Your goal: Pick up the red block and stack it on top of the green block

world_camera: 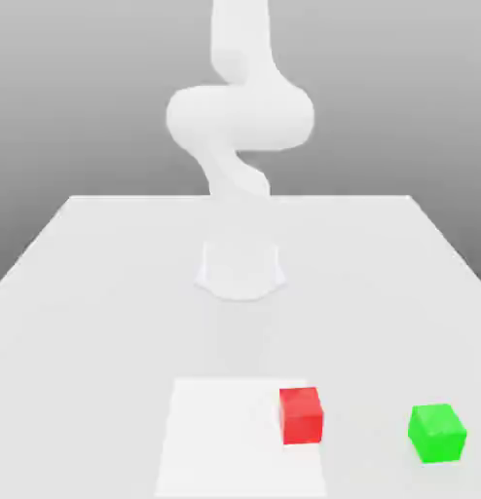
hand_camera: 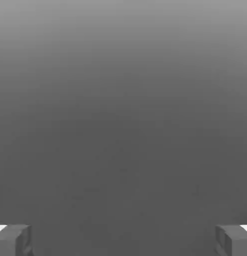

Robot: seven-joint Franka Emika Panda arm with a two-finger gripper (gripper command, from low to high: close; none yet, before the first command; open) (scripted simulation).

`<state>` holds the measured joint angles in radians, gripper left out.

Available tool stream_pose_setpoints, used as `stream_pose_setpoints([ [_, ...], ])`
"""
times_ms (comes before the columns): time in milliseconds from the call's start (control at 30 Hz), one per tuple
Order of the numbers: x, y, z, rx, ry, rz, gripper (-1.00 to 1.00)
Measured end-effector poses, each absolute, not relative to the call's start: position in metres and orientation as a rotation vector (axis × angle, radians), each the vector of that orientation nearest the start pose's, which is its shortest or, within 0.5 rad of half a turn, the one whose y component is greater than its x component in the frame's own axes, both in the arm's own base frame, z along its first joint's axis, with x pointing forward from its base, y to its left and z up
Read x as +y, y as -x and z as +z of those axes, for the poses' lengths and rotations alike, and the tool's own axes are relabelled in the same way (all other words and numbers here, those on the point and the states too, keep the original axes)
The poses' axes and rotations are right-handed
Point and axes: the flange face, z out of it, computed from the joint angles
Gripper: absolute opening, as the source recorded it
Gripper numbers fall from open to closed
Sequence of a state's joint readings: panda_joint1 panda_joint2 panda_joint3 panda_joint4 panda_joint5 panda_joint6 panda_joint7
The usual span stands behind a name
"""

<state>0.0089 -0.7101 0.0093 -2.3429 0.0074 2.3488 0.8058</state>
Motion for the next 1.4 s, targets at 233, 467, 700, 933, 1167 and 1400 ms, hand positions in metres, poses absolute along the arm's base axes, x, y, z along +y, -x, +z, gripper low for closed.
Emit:
stream_pose_setpoints([
  [233,0.036,-0.445,0.507,1.071,2.664,-0.622,0.00],
  [467,0.061,-0.448,0.351,1.089,2.812,-0.316,0.00],
  [700,0.079,-0.405,0.214,1.092,2.937,-0.022,0.00],
  [933,0.078,-0.400,0.148,1.096,2.944,0.000,-1.00],
  [1167,0.079,-0.400,0.155,1.096,2.944,-0.001,-1.00],
  [1400,0.101,-0.404,0.212,0.910,3.008,-0.001,-1.00],
])
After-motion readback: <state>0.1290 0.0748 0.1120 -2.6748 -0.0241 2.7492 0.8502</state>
